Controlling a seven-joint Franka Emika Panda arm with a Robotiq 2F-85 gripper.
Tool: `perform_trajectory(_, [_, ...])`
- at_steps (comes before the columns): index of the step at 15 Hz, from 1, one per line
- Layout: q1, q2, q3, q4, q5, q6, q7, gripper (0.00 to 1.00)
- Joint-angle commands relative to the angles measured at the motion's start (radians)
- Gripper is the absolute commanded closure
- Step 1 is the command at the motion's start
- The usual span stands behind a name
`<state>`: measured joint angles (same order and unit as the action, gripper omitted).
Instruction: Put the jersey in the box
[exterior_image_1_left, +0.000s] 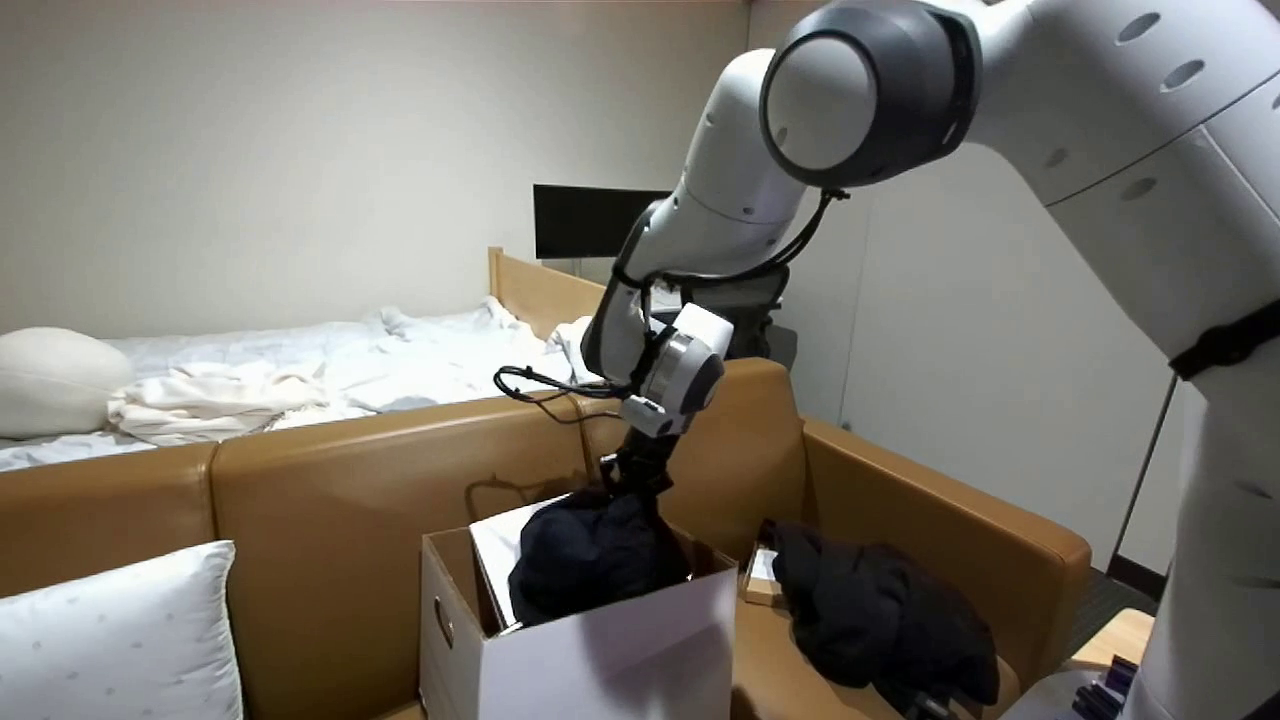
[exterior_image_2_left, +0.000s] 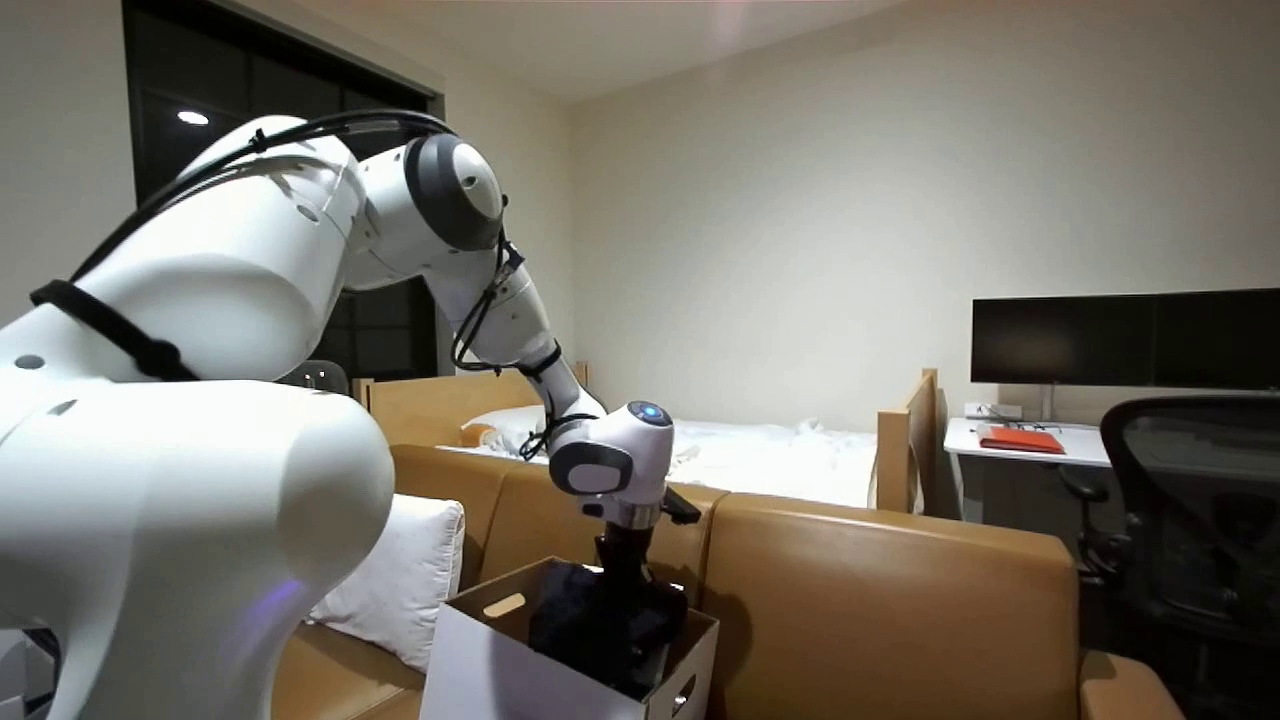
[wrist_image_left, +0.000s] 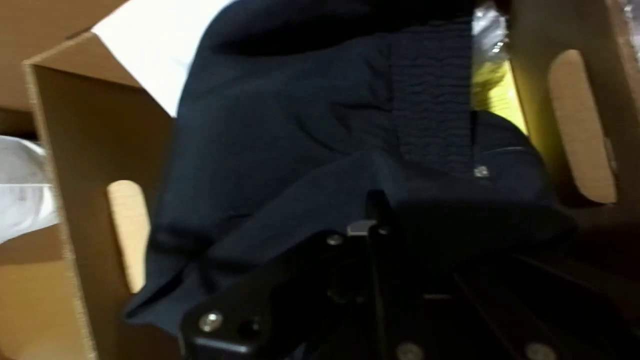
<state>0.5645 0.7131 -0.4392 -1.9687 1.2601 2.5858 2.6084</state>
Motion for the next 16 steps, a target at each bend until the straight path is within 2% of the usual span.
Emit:
perform_trajectory(1, [0.230,0.145,-0.206,-0.037,0.059,-0.034,0.000,0.99])
perform_trajectory(4, [0.422,0.271,-0.374,-0.046,0.050,-0.179,0.000,0.99])
perform_trajectory(6, [0.495,0.302,-0.442,-0.004,0.025,-0.255,0.000,0.99])
perform_trajectory(7, [0.526,0.311,-0.478,0.018,0.027,-0.283,0.000,0.73])
perform_trajectory(8, [0.551,0.308,-0.511,0.042,0.029,-0.300,0.000,0.72])
perform_trajectory(12, [0.600,0.268,-0.623,0.135,0.030,-0.344,0.000,0.47])
perform_trajectory(14, [0.600,0.245,-0.692,0.170,-0.005,-0.494,0.000,0.34])
perform_trajectory(16, [0.625,0.245,-0.814,0.174,-0.046,-0.683,0.000,0.22])
